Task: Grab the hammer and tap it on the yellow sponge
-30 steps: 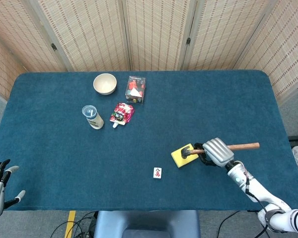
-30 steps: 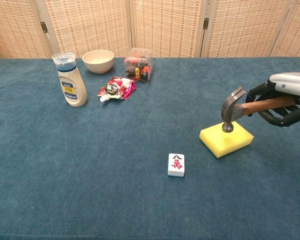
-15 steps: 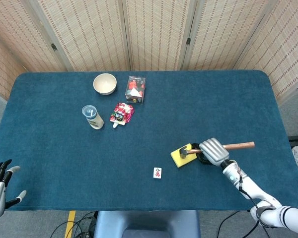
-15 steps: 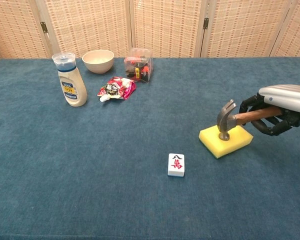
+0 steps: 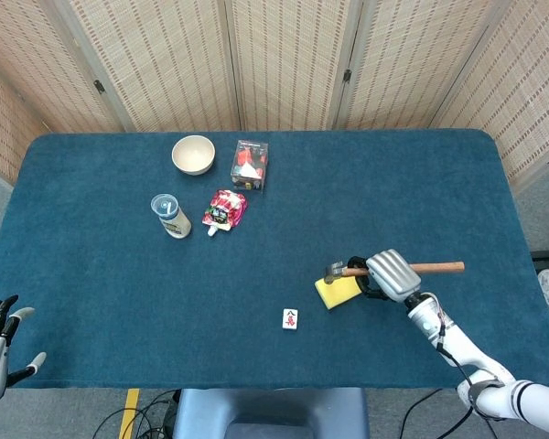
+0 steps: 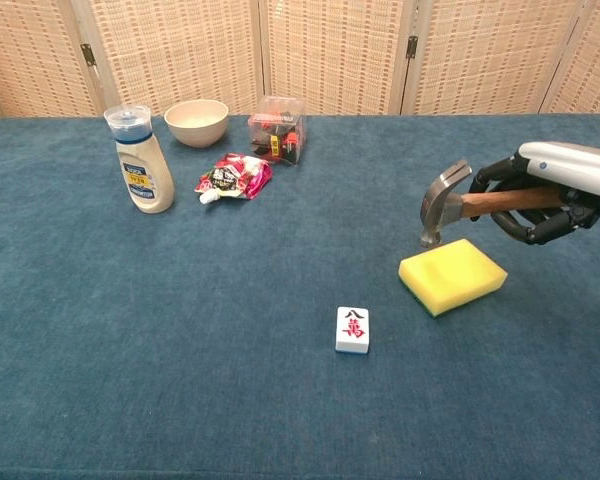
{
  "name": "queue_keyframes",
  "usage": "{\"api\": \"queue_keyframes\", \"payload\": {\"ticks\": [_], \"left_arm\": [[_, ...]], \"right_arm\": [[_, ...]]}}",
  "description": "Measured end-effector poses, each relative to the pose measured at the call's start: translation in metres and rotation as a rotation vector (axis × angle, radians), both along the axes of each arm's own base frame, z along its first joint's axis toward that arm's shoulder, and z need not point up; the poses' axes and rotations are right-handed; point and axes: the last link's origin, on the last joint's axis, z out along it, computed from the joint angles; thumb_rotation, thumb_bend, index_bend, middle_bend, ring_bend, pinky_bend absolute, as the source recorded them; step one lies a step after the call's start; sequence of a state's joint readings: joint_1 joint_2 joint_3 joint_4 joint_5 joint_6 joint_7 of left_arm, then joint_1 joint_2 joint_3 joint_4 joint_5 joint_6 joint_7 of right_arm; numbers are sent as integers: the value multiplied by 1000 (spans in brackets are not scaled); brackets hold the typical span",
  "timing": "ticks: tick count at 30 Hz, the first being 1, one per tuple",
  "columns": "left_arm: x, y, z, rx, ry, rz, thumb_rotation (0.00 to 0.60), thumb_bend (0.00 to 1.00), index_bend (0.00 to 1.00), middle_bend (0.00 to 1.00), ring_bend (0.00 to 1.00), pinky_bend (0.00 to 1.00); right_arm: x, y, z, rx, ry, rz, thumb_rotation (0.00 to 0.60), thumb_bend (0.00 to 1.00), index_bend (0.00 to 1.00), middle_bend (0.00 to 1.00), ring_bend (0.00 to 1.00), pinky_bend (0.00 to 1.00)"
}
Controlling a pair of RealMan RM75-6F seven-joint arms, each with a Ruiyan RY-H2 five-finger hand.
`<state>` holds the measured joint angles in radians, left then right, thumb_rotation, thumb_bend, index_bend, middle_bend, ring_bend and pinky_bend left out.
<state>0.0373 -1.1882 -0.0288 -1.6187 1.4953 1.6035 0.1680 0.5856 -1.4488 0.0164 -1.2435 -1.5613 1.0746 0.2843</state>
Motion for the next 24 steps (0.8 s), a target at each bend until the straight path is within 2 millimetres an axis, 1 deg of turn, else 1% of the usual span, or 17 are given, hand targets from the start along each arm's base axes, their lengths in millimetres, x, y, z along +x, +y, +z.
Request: {"api": "queue_keyframes", "payload": {"ticks": [6,10,14,17,20,24], "left_arm": [[-1,0,1,5,0,2,600,201,276,134,116,214],[-1,0,1,-1,0,4,600,201,276,134,116,214],[0,0,2,2,-1,4,600,201,276,134,116,214],[1,0,2,4,-2,0,600,201,276,134,116,214],[1,0,2,4,-2,-1,600,201,276,134,116,214],[2,0,1,-1,-1,-3,600,201,276,134,116,214]], "right_arm": [[-18,2,-17,32,57,-35,600,752,866,850,746,827],[-26,2,-22,42,88,-50,600,753,866,850,746,827],[-24,0,-15,13,55,-49,600,752,867,850,746,827],[-20,-4,-4,-30,-4,-52,600,753,866,850,747,827],[-19,-12,10,-86,-51,-62,600,751,867,850,747,827],[-22,-24,19,-138,-71,-91,600,742,866,849,747,827]]}}
